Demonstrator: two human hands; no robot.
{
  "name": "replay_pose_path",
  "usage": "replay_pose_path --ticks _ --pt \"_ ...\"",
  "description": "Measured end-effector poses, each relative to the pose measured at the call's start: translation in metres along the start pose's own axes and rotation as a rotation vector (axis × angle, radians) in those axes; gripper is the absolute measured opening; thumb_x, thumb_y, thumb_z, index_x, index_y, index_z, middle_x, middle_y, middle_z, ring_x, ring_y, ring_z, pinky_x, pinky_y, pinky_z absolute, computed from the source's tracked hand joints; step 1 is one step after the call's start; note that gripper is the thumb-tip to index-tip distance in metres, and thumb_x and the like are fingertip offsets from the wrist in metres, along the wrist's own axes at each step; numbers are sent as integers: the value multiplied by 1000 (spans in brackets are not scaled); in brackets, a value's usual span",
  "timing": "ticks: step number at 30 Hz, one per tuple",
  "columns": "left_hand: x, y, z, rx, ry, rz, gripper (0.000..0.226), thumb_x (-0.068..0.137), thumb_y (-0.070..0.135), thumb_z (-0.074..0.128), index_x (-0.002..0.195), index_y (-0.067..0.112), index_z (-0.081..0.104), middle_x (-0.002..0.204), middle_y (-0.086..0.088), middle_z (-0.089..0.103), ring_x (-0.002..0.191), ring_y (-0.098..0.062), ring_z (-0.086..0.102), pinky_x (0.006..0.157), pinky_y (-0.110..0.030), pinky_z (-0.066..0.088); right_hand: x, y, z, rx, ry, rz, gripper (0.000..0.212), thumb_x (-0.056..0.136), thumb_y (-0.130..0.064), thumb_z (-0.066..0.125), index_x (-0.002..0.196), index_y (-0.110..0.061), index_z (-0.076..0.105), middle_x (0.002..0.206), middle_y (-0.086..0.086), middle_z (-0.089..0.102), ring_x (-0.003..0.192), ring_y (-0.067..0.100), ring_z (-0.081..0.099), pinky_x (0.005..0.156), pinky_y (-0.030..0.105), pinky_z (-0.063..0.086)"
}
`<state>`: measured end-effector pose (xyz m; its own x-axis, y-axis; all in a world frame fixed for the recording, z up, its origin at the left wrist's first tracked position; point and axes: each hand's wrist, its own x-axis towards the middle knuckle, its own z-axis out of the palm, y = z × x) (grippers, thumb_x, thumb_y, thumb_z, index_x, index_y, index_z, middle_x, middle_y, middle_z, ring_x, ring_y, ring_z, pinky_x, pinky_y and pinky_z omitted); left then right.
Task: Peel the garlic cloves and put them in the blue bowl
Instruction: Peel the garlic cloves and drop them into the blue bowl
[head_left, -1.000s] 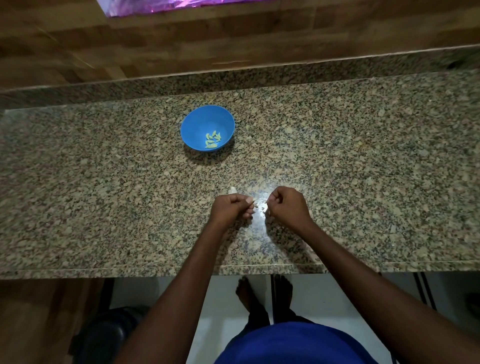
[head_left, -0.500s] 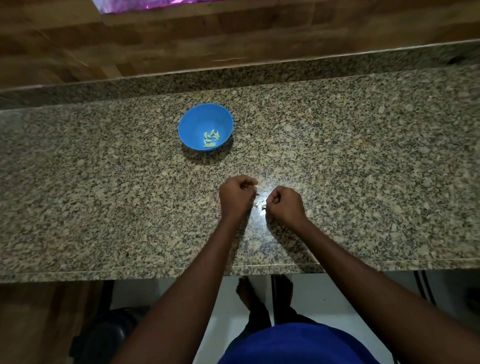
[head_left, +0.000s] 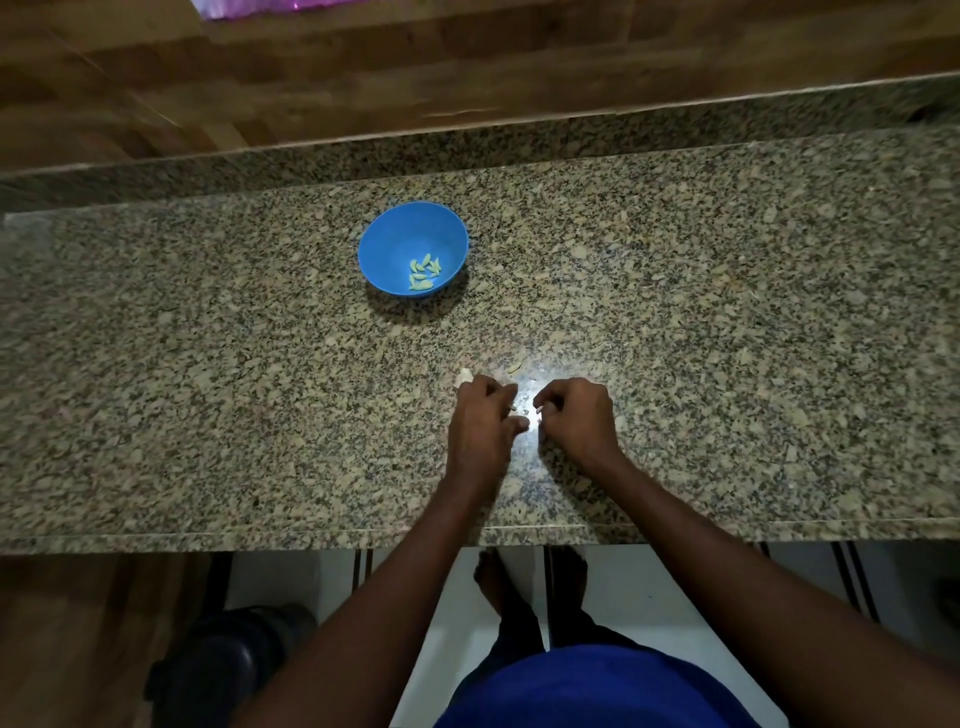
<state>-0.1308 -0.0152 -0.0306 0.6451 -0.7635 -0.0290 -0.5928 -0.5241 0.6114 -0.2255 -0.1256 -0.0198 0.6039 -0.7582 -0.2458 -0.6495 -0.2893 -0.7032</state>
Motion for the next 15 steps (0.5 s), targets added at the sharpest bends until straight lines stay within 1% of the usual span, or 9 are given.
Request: replay_pose_path --ticks 2,5,6,7,9,10,12,13,15 --pt "0 5 8 33 0 21 39 81 19 80 118 10 70 106 -2 55 97 -14 43 75 -29 41 -2 4 -3 22 14 26 20 84 -3 62 79 -12 79 72 0 73 57 6 58 53 18 39" --pt "-6 14 20 -14 35 14 8 92 12 67 100 11 67 100 5 48 85 -1 39 73 -20 37 -3 12 -11 37 34 72 14 82 -10 68 74 -13 78 71 -1 74 63 12 66 54 16 43" --pt "-10 17 24 -7 54 12 4 94 11 61 92 13 64 96 5 47 78 1 38 70 -17 33 -4 15 -13 48 34 80 11 81 -12 70 73 -15 78 70 -2 74 64 11 67 56 17 47" --pt "-13 22 27 55 88 11 12 93 11 58 83 16 57 88 4 45 71 -2 35 64 -16 30 -5 16 -15 59 30 79 9 79 -14 73 72 -16 78 69 -4 74 65 10 67 58 20 50" --pt "-18 25 29 97 119 -45 26 85 5 62 71 19 45 75 1 43 65 -9 33 53 -25 24 -8 18 -16 68 9 71 8 76 -14 79 69 -16 77 65 -6 71 62 6 66 58 20 50" --pt "-21 25 28 165 92 -14 31 79 -3 66 69 18 46 72 -1 45 64 -12 34 52 -27 21 -10 18 -16 59 0 64 10 76 -11 79 68 -16 75 64 -7 70 60 4 65 56 19 48" --pt "-20 17 25 261 92 -12 31 68 -17 68 69 13 59 71 -4 55 62 -14 38 52 -28 22 -13 18 -14 22 -11 39 19 76 0 70 65 -16 72 62 -9 67 57 3 61 56 20 45" --pt "-22 11 24 257 111 -31 31 67 -20 68 72 11 64 73 -5 60 61 -15 43 51 -28 26 -13 19 -12 8 -15 25 23 75 3 64 64 -16 71 62 -9 67 56 3 60 56 21 45" --pt "-26 4 16 179 147 -109 25 74 -16 69 77 9 72 78 -6 67 64 -17 56 54 -27 39 -14 16 -8 18 -20 19 25 74 4 60 65 -16 73 65 -7 68 56 4 58 57 21 44"
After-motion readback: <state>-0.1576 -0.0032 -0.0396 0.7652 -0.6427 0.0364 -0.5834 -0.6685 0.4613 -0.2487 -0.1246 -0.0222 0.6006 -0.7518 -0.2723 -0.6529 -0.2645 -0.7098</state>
